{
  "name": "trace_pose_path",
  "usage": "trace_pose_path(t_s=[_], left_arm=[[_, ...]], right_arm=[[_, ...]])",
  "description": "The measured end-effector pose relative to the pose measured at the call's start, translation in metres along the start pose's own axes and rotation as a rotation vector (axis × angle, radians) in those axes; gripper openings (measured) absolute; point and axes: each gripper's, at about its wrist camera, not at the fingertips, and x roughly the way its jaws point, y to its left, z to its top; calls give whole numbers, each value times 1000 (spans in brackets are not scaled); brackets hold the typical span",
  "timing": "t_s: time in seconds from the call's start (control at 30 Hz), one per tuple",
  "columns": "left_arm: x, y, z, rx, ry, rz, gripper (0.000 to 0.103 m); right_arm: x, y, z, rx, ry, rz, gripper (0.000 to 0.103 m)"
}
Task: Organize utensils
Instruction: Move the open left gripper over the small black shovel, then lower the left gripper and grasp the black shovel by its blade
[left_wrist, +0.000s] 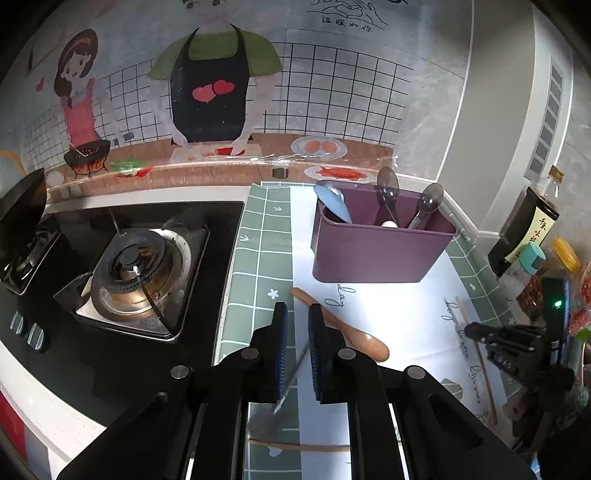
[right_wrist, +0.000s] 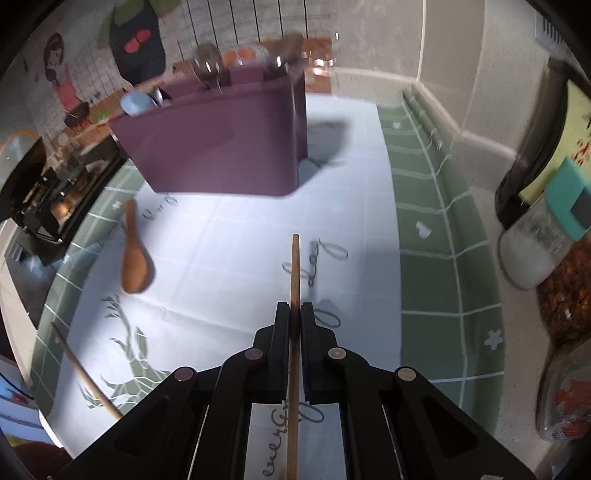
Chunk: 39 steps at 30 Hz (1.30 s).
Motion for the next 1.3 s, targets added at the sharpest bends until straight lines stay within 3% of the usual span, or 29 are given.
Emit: trace_pose_path(t_s=[0.13, 0.3, 0.37, 0.47, 0.57, 0.77, 0.97, 1.13, 1.3], left_arm=[[7, 11, -3, -33, 22, 13, 10], [29, 39, -17, -154, 95, 6, 11], [42, 46, -25, -176, 135, -53, 14], [63, 42, -33, -123, 212, -122, 37], [69, 37, -41, -58, 269, -152, 40], [42, 34, -81, 58, 145, -71, 53], [53, 33, -96, 33, 131, -1, 55], [59, 39, -96, 16, 134, 14, 57], [65, 31, -99, 77, 160, 65, 57]], right_arm=[[-18, -3, 5, 8, -47, 9, 5], [-24, -7, 5, 18, -52, 14, 5], [-23, -7, 2, 23, -46, 18, 5], [-20, -7, -1, 25, -29, 21, 5], [-19, -8, -3, 30, -22, 20, 5], [-22, -14, -10, 49, -17, 19, 5], [-19, -10, -9, 39, 1, 20, 5], [-19, 1, -9, 18, 0, 36, 5], [-20, 4, -10, 20, -1, 35, 5]])
